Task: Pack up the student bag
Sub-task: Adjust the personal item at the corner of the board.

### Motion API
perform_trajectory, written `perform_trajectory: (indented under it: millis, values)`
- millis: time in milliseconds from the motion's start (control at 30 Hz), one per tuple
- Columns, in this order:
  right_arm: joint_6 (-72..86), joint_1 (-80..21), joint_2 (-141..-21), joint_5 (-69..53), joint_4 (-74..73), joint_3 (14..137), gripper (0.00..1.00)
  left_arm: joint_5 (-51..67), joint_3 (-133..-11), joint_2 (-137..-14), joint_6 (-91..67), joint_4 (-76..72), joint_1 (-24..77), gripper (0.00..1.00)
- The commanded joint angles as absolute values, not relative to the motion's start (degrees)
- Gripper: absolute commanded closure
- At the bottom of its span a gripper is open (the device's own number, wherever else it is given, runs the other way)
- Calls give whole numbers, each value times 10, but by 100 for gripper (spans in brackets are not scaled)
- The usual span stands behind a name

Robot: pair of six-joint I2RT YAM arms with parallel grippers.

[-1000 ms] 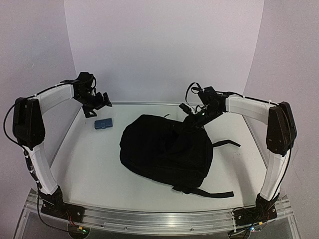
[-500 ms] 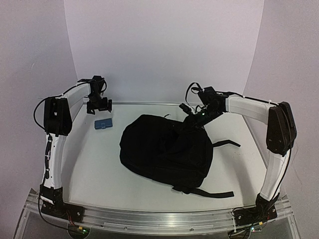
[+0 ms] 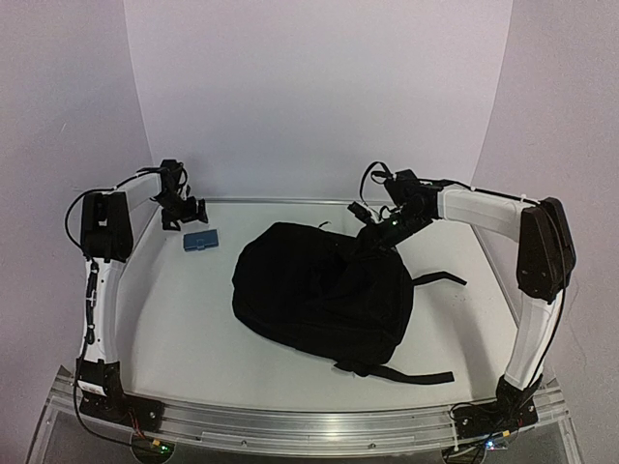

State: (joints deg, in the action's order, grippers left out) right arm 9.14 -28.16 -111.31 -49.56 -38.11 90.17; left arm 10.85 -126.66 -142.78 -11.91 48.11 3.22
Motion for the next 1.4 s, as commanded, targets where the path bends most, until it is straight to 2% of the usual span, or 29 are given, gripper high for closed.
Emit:
perform_trajectory:
  millis: [0, 167, 367, 600, 700, 800, 1000, 1367]
  values:
    - [82, -286, -1104, -497, -391, 899, 100, 177, -1213, -1403, -113, 452, 41, 1]
    - [81, -286, -1106, -497, -392, 908, 100, 256, -1144, -1363, -120, 454, 41, 7]
    - [80, -286, -1101, -497, -393, 906, 100, 296, -986, -1245, -136, 423, 48, 16]
    - [80, -286, -1104, -501, -392, 910, 100, 333, -885, -1140, -118, 427, 93, 17]
    - [80, -286, -1104, -502, -392, 912, 100, 279, -875, -1105, -124, 414, 97, 9]
    - [79, -286, -1103, -503, -392, 912, 100, 212, -915, -1104, -86, 430, 97, 1]
    - [77, -286, -1097, -496, -392, 908, 100, 110, -1048, -1181, -21, 463, 97, 0]
    - [69, -286, -1079, -481, -391, 896, 100, 136, -1210, -1353, -81, 449, 85, 0]
